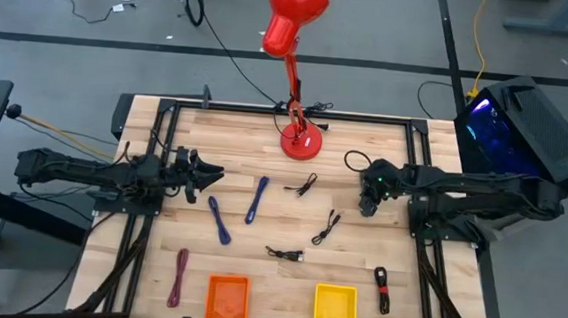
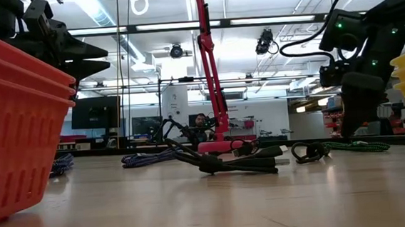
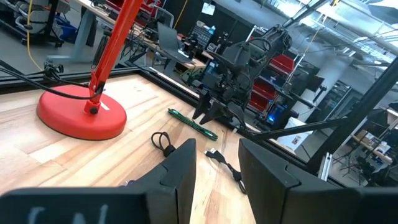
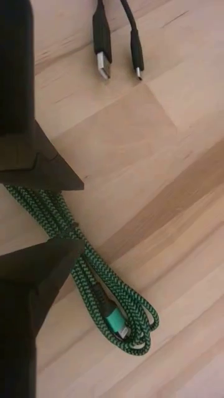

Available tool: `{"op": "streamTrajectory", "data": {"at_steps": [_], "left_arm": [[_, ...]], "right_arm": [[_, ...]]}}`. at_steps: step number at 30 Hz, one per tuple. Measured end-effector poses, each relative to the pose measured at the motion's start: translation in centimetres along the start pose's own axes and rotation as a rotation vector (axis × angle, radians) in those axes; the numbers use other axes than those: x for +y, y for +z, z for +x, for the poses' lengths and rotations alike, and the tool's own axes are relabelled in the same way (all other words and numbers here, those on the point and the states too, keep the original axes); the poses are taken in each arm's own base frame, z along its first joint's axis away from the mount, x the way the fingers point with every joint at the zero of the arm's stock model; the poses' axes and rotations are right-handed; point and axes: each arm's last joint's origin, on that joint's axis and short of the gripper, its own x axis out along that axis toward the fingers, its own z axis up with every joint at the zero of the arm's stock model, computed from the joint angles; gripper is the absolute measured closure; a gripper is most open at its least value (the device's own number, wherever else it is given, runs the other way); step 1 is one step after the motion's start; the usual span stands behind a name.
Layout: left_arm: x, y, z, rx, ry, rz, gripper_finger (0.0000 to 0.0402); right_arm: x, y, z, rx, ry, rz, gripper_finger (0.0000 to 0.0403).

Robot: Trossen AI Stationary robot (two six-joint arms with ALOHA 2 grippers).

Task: Pick & Place USB Port
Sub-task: Put the green charger cable into the yellow bin

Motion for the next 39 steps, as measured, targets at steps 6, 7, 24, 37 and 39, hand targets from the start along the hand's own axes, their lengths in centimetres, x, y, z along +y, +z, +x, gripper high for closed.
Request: {"op": "streamTrajectory", "data": {"at_steps": [6,7,24,37,39], "left_arm": [[0.0,0.0,0.0,0.001,0.000,0.000,0.0275],[0.0,0.0,0.0,0.001,0.000,0.000,0.0275],[0.1,-0.1,0.0,0.011,0.005,0.002,0.0275],[0.1,-0.2,0.0,0.023,0.014,0.006,0.0275],[0.2,-0.2,0.0,0.015,0.031,0.006,0.0275]], "right_arm": [[-0.3,0.1,0.2,0.007,-0.024,-0.004,0.0210],[-0.4,0.1,0.3,0.011,-0.033,-0.001,0.0203],[-1.0,0.4,3.1,0.096,-0.108,0.110,0.0161],[-0.9,1.0,3.4,0.032,-0.116,0.075,0.0389],[-0.8,1.6,2.9,0.013,-0.110,0.057,0.0389]]}}
